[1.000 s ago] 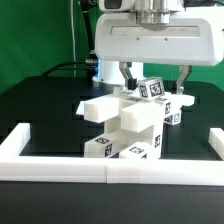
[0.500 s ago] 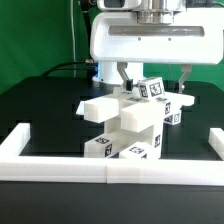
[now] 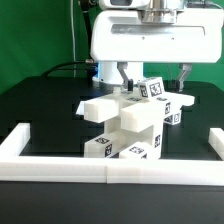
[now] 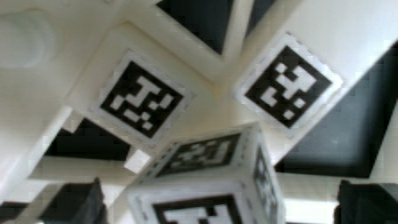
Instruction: Assemble chair
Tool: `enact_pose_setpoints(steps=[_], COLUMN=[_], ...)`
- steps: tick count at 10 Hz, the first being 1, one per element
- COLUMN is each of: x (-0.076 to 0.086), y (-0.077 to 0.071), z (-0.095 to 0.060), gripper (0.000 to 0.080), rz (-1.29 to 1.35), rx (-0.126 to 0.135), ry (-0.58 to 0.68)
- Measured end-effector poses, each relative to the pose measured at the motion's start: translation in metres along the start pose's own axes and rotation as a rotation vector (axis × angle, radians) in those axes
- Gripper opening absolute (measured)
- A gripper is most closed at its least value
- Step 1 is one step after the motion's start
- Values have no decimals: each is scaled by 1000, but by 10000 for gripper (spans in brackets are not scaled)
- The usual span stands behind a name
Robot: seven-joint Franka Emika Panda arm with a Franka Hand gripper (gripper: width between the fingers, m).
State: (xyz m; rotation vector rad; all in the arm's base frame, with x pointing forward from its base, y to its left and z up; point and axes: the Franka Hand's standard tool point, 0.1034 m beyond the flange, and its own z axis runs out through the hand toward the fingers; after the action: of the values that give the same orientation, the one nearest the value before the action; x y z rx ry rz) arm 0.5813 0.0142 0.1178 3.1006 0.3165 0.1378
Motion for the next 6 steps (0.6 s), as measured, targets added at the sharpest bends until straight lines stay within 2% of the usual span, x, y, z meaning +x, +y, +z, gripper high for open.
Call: enact_pose_setpoints(steps=[1,3,4,6], x=[0,0,0,-1], y=[0,0,0,0], z=[0,1,1,1], gripper=[648,359,268,268], rz=[-14,-1,-1,-1], rx=[0,0,0,0], ry=[0,-1,-1,-2])
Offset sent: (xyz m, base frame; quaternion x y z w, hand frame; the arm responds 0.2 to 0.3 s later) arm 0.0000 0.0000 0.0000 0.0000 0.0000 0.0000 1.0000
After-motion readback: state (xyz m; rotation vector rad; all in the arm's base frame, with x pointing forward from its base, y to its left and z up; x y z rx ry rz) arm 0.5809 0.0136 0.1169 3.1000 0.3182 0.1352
